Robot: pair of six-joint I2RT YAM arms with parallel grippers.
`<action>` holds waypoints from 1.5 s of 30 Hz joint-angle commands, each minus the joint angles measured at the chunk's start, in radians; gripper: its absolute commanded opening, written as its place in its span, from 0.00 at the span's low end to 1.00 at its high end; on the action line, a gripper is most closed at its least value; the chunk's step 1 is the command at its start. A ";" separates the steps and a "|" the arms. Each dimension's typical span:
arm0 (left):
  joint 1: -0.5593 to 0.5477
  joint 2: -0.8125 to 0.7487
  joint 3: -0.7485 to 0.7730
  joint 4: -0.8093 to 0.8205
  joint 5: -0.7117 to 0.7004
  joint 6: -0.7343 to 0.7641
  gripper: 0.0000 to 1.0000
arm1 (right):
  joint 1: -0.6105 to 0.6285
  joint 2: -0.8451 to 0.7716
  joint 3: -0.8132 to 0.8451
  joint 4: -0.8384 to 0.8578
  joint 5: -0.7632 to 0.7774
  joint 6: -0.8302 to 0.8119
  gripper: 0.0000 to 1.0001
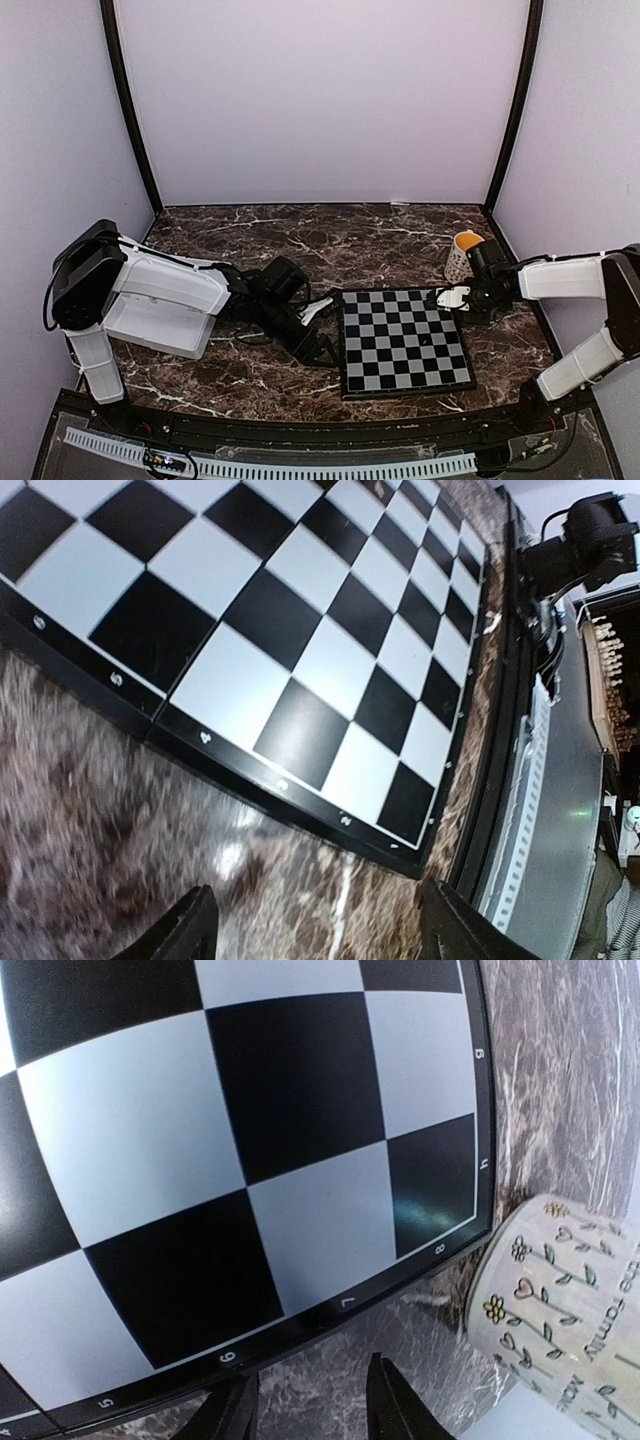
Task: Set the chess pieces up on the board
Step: Move the chessboard to the center of the board, then move the storage box to the center of the board.
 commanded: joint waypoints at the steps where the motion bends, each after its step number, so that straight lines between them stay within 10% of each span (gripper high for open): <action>1: -0.006 -0.099 -0.041 -0.040 -0.050 -0.029 0.72 | 0.081 0.061 -0.024 -0.089 -0.056 0.089 0.38; 8: 0.102 -0.255 0.028 -0.377 -0.469 -0.090 0.70 | 0.075 0.002 0.067 -0.196 -0.153 0.202 0.39; 19: 0.407 -0.317 0.089 -0.649 -0.738 -0.129 0.54 | 0.044 -0.323 0.119 -0.237 -0.475 0.514 0.97; 45: 0.461 -0.453 -0.162 -0.616 -0.614 -0.131 0.71 | 0.024 -0.368 0.042 -0.160 -0.536 0.545 0.96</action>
